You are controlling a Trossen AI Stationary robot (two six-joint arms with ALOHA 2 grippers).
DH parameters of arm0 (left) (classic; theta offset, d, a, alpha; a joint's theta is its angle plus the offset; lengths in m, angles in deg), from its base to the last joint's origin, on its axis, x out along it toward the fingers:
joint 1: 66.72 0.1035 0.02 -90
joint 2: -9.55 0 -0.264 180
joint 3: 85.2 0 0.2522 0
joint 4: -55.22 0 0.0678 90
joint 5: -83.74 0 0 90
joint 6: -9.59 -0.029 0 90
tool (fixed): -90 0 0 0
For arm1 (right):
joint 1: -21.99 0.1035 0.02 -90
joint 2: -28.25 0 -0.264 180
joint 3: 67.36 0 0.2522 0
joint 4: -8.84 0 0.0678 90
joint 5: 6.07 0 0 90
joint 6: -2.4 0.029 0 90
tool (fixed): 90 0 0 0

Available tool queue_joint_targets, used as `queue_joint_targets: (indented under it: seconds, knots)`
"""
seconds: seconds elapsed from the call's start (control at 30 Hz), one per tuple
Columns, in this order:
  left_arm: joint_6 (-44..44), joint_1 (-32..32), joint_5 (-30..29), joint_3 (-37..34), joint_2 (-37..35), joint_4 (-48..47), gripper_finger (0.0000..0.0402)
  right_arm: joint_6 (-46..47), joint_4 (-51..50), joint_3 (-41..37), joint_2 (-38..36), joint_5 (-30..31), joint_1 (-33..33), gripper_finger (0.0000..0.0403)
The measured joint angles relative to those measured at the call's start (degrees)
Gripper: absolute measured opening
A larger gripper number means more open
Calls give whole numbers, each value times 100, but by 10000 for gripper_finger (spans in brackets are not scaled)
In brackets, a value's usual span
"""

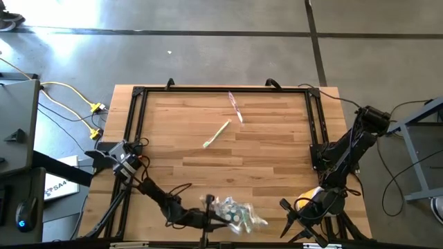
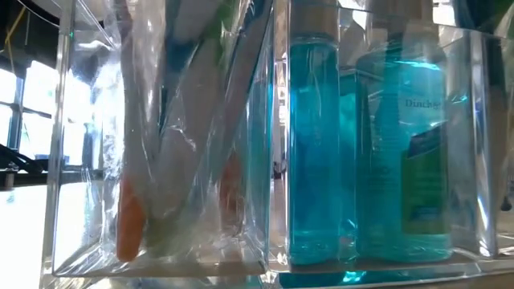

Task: Pick & Place toothbrushing station
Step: Put the blue toothbrush into the transparent organizer

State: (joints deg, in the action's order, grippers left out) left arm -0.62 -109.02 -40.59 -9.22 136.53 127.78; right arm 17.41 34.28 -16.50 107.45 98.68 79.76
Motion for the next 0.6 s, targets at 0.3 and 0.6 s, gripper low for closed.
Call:
queue_joint_targets:
  seconds: [0.3, 0.6]
  knots:
    - [792, -44, -185, 0, 0, -809, 12, -20, -2, 0, 0, -32, 0, 105]
    - [904, -46, -332, 0, 0, -896, 61, -26, -109, 2, 0, -35, 0, 105]
